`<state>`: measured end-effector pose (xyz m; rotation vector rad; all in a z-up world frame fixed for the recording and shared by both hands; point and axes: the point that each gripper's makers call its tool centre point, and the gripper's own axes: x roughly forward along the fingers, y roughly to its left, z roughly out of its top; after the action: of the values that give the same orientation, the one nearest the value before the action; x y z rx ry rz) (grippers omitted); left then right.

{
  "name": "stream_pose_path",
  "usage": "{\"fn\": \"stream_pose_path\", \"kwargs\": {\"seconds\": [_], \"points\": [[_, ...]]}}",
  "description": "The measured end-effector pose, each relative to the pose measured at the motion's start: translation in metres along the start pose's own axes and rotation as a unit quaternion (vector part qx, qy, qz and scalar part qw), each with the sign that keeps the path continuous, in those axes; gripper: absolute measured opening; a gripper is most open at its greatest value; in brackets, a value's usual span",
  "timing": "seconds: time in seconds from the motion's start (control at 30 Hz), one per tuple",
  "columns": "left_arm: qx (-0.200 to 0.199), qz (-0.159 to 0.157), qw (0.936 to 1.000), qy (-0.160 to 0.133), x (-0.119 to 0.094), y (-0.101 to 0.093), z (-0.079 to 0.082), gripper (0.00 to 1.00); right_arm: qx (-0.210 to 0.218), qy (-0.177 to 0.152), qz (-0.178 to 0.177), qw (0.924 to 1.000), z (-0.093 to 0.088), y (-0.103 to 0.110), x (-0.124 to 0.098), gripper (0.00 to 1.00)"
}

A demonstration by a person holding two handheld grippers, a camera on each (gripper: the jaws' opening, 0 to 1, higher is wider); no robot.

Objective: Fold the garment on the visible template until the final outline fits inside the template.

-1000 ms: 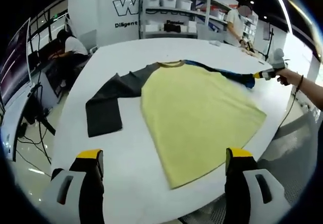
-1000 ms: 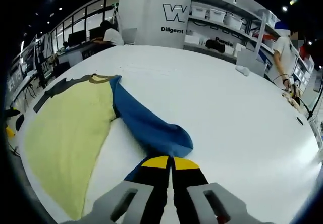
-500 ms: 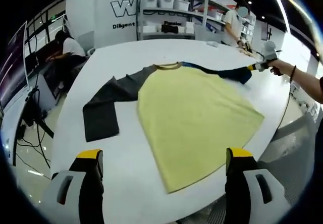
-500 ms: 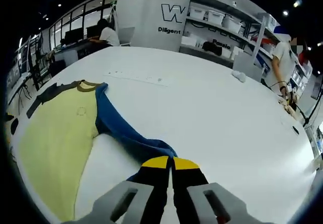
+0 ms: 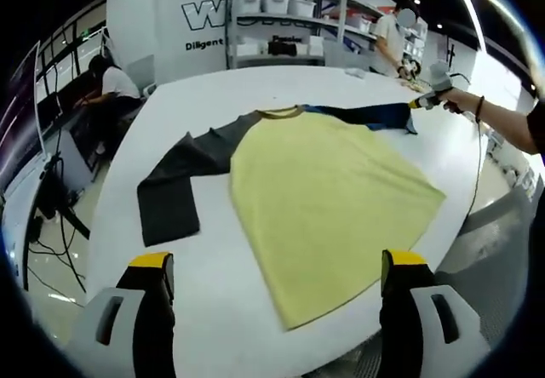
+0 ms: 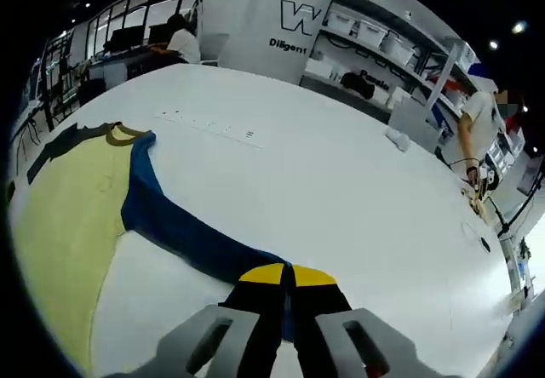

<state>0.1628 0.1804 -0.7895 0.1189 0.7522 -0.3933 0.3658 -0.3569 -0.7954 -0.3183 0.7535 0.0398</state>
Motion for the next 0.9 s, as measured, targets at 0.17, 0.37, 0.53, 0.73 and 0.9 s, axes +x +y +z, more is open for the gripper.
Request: {"fn": "stream_pose_path", "kwargs": {"seconds": [0.17, 0.37, 0.53, 0.73, 0.9], "points": [[0.003, 0.001, 1.0000, 0.002, 0.003, 0.003, -0.001, 0.99, -0.005, 0.004, -0.006, 1.0000, 0.004, -0.007, 0.015, 0.00], [0.008, 0.001, 1.0000, 0.004, 0.007, 0.008, -0.001, 0.99, 0.003, 0.014, -0.019, 0.9997, 0.004, -0.020, 0.033, 0.00], [0.010, -0.002, 0.9999, 0.008, 0.013, 0.007, -0.005, 0.99, 0.022, 0.010, -0.041, 0.9989, 0.003, -0.033, 0.049, 0.00], [0.014, -0.005, 0.9998, 0.016, 0.016, 0.005, -0.009, 0.99, 0.010, 0.033, -0.054, 0.9979, -0.011, -0.036, 0.068, 0.00], [0.023, -0.002, 0.9995, 0.020, 0.015, 0.007, -0.007, 0.99, 0.003, 0.053, -0.052, 0.9972, -0.021, -0.033, 0.075, 0.00]]}}
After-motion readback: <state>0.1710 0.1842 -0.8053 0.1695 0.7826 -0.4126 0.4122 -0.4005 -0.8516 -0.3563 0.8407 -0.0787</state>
